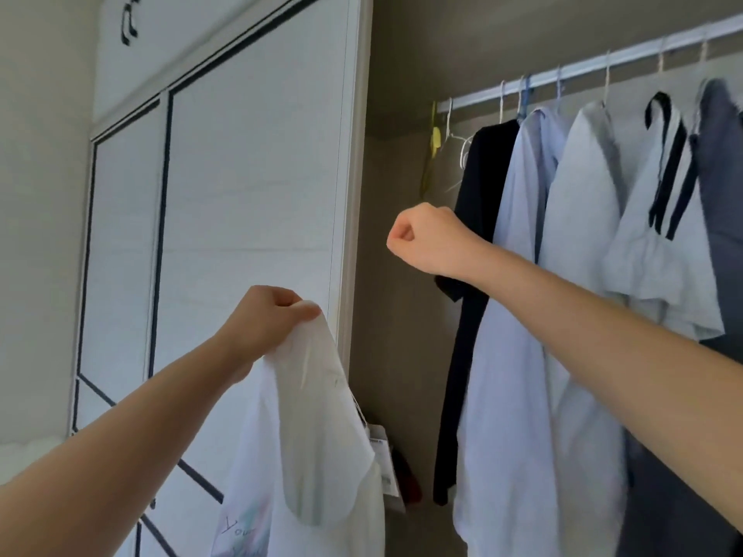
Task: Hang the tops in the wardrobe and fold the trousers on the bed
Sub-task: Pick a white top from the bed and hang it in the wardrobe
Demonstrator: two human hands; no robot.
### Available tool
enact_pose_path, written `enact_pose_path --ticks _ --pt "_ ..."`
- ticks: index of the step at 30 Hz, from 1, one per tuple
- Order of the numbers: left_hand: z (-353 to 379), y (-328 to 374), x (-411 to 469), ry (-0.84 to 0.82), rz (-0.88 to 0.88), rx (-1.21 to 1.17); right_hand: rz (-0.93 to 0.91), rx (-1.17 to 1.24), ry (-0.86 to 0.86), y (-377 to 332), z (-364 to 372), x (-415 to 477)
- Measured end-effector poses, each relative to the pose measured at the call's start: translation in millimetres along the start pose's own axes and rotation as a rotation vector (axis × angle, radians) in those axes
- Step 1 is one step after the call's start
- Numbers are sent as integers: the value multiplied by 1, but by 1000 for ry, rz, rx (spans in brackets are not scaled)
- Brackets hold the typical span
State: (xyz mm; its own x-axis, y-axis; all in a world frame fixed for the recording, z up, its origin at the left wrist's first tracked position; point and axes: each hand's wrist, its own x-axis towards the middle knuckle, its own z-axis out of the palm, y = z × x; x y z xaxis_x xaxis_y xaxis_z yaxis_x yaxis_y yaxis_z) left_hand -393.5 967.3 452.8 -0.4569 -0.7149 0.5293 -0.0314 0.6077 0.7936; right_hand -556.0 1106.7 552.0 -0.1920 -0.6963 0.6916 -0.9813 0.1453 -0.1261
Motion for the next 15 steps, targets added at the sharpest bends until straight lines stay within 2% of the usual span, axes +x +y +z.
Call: enact_pose_path --ticks 11,15 --pt "10 56 63 67 212 -34 -50 -463 348 17 -41 122" --pt "15 68 79 81 264 -34 68 -549 379 37 -48 167"
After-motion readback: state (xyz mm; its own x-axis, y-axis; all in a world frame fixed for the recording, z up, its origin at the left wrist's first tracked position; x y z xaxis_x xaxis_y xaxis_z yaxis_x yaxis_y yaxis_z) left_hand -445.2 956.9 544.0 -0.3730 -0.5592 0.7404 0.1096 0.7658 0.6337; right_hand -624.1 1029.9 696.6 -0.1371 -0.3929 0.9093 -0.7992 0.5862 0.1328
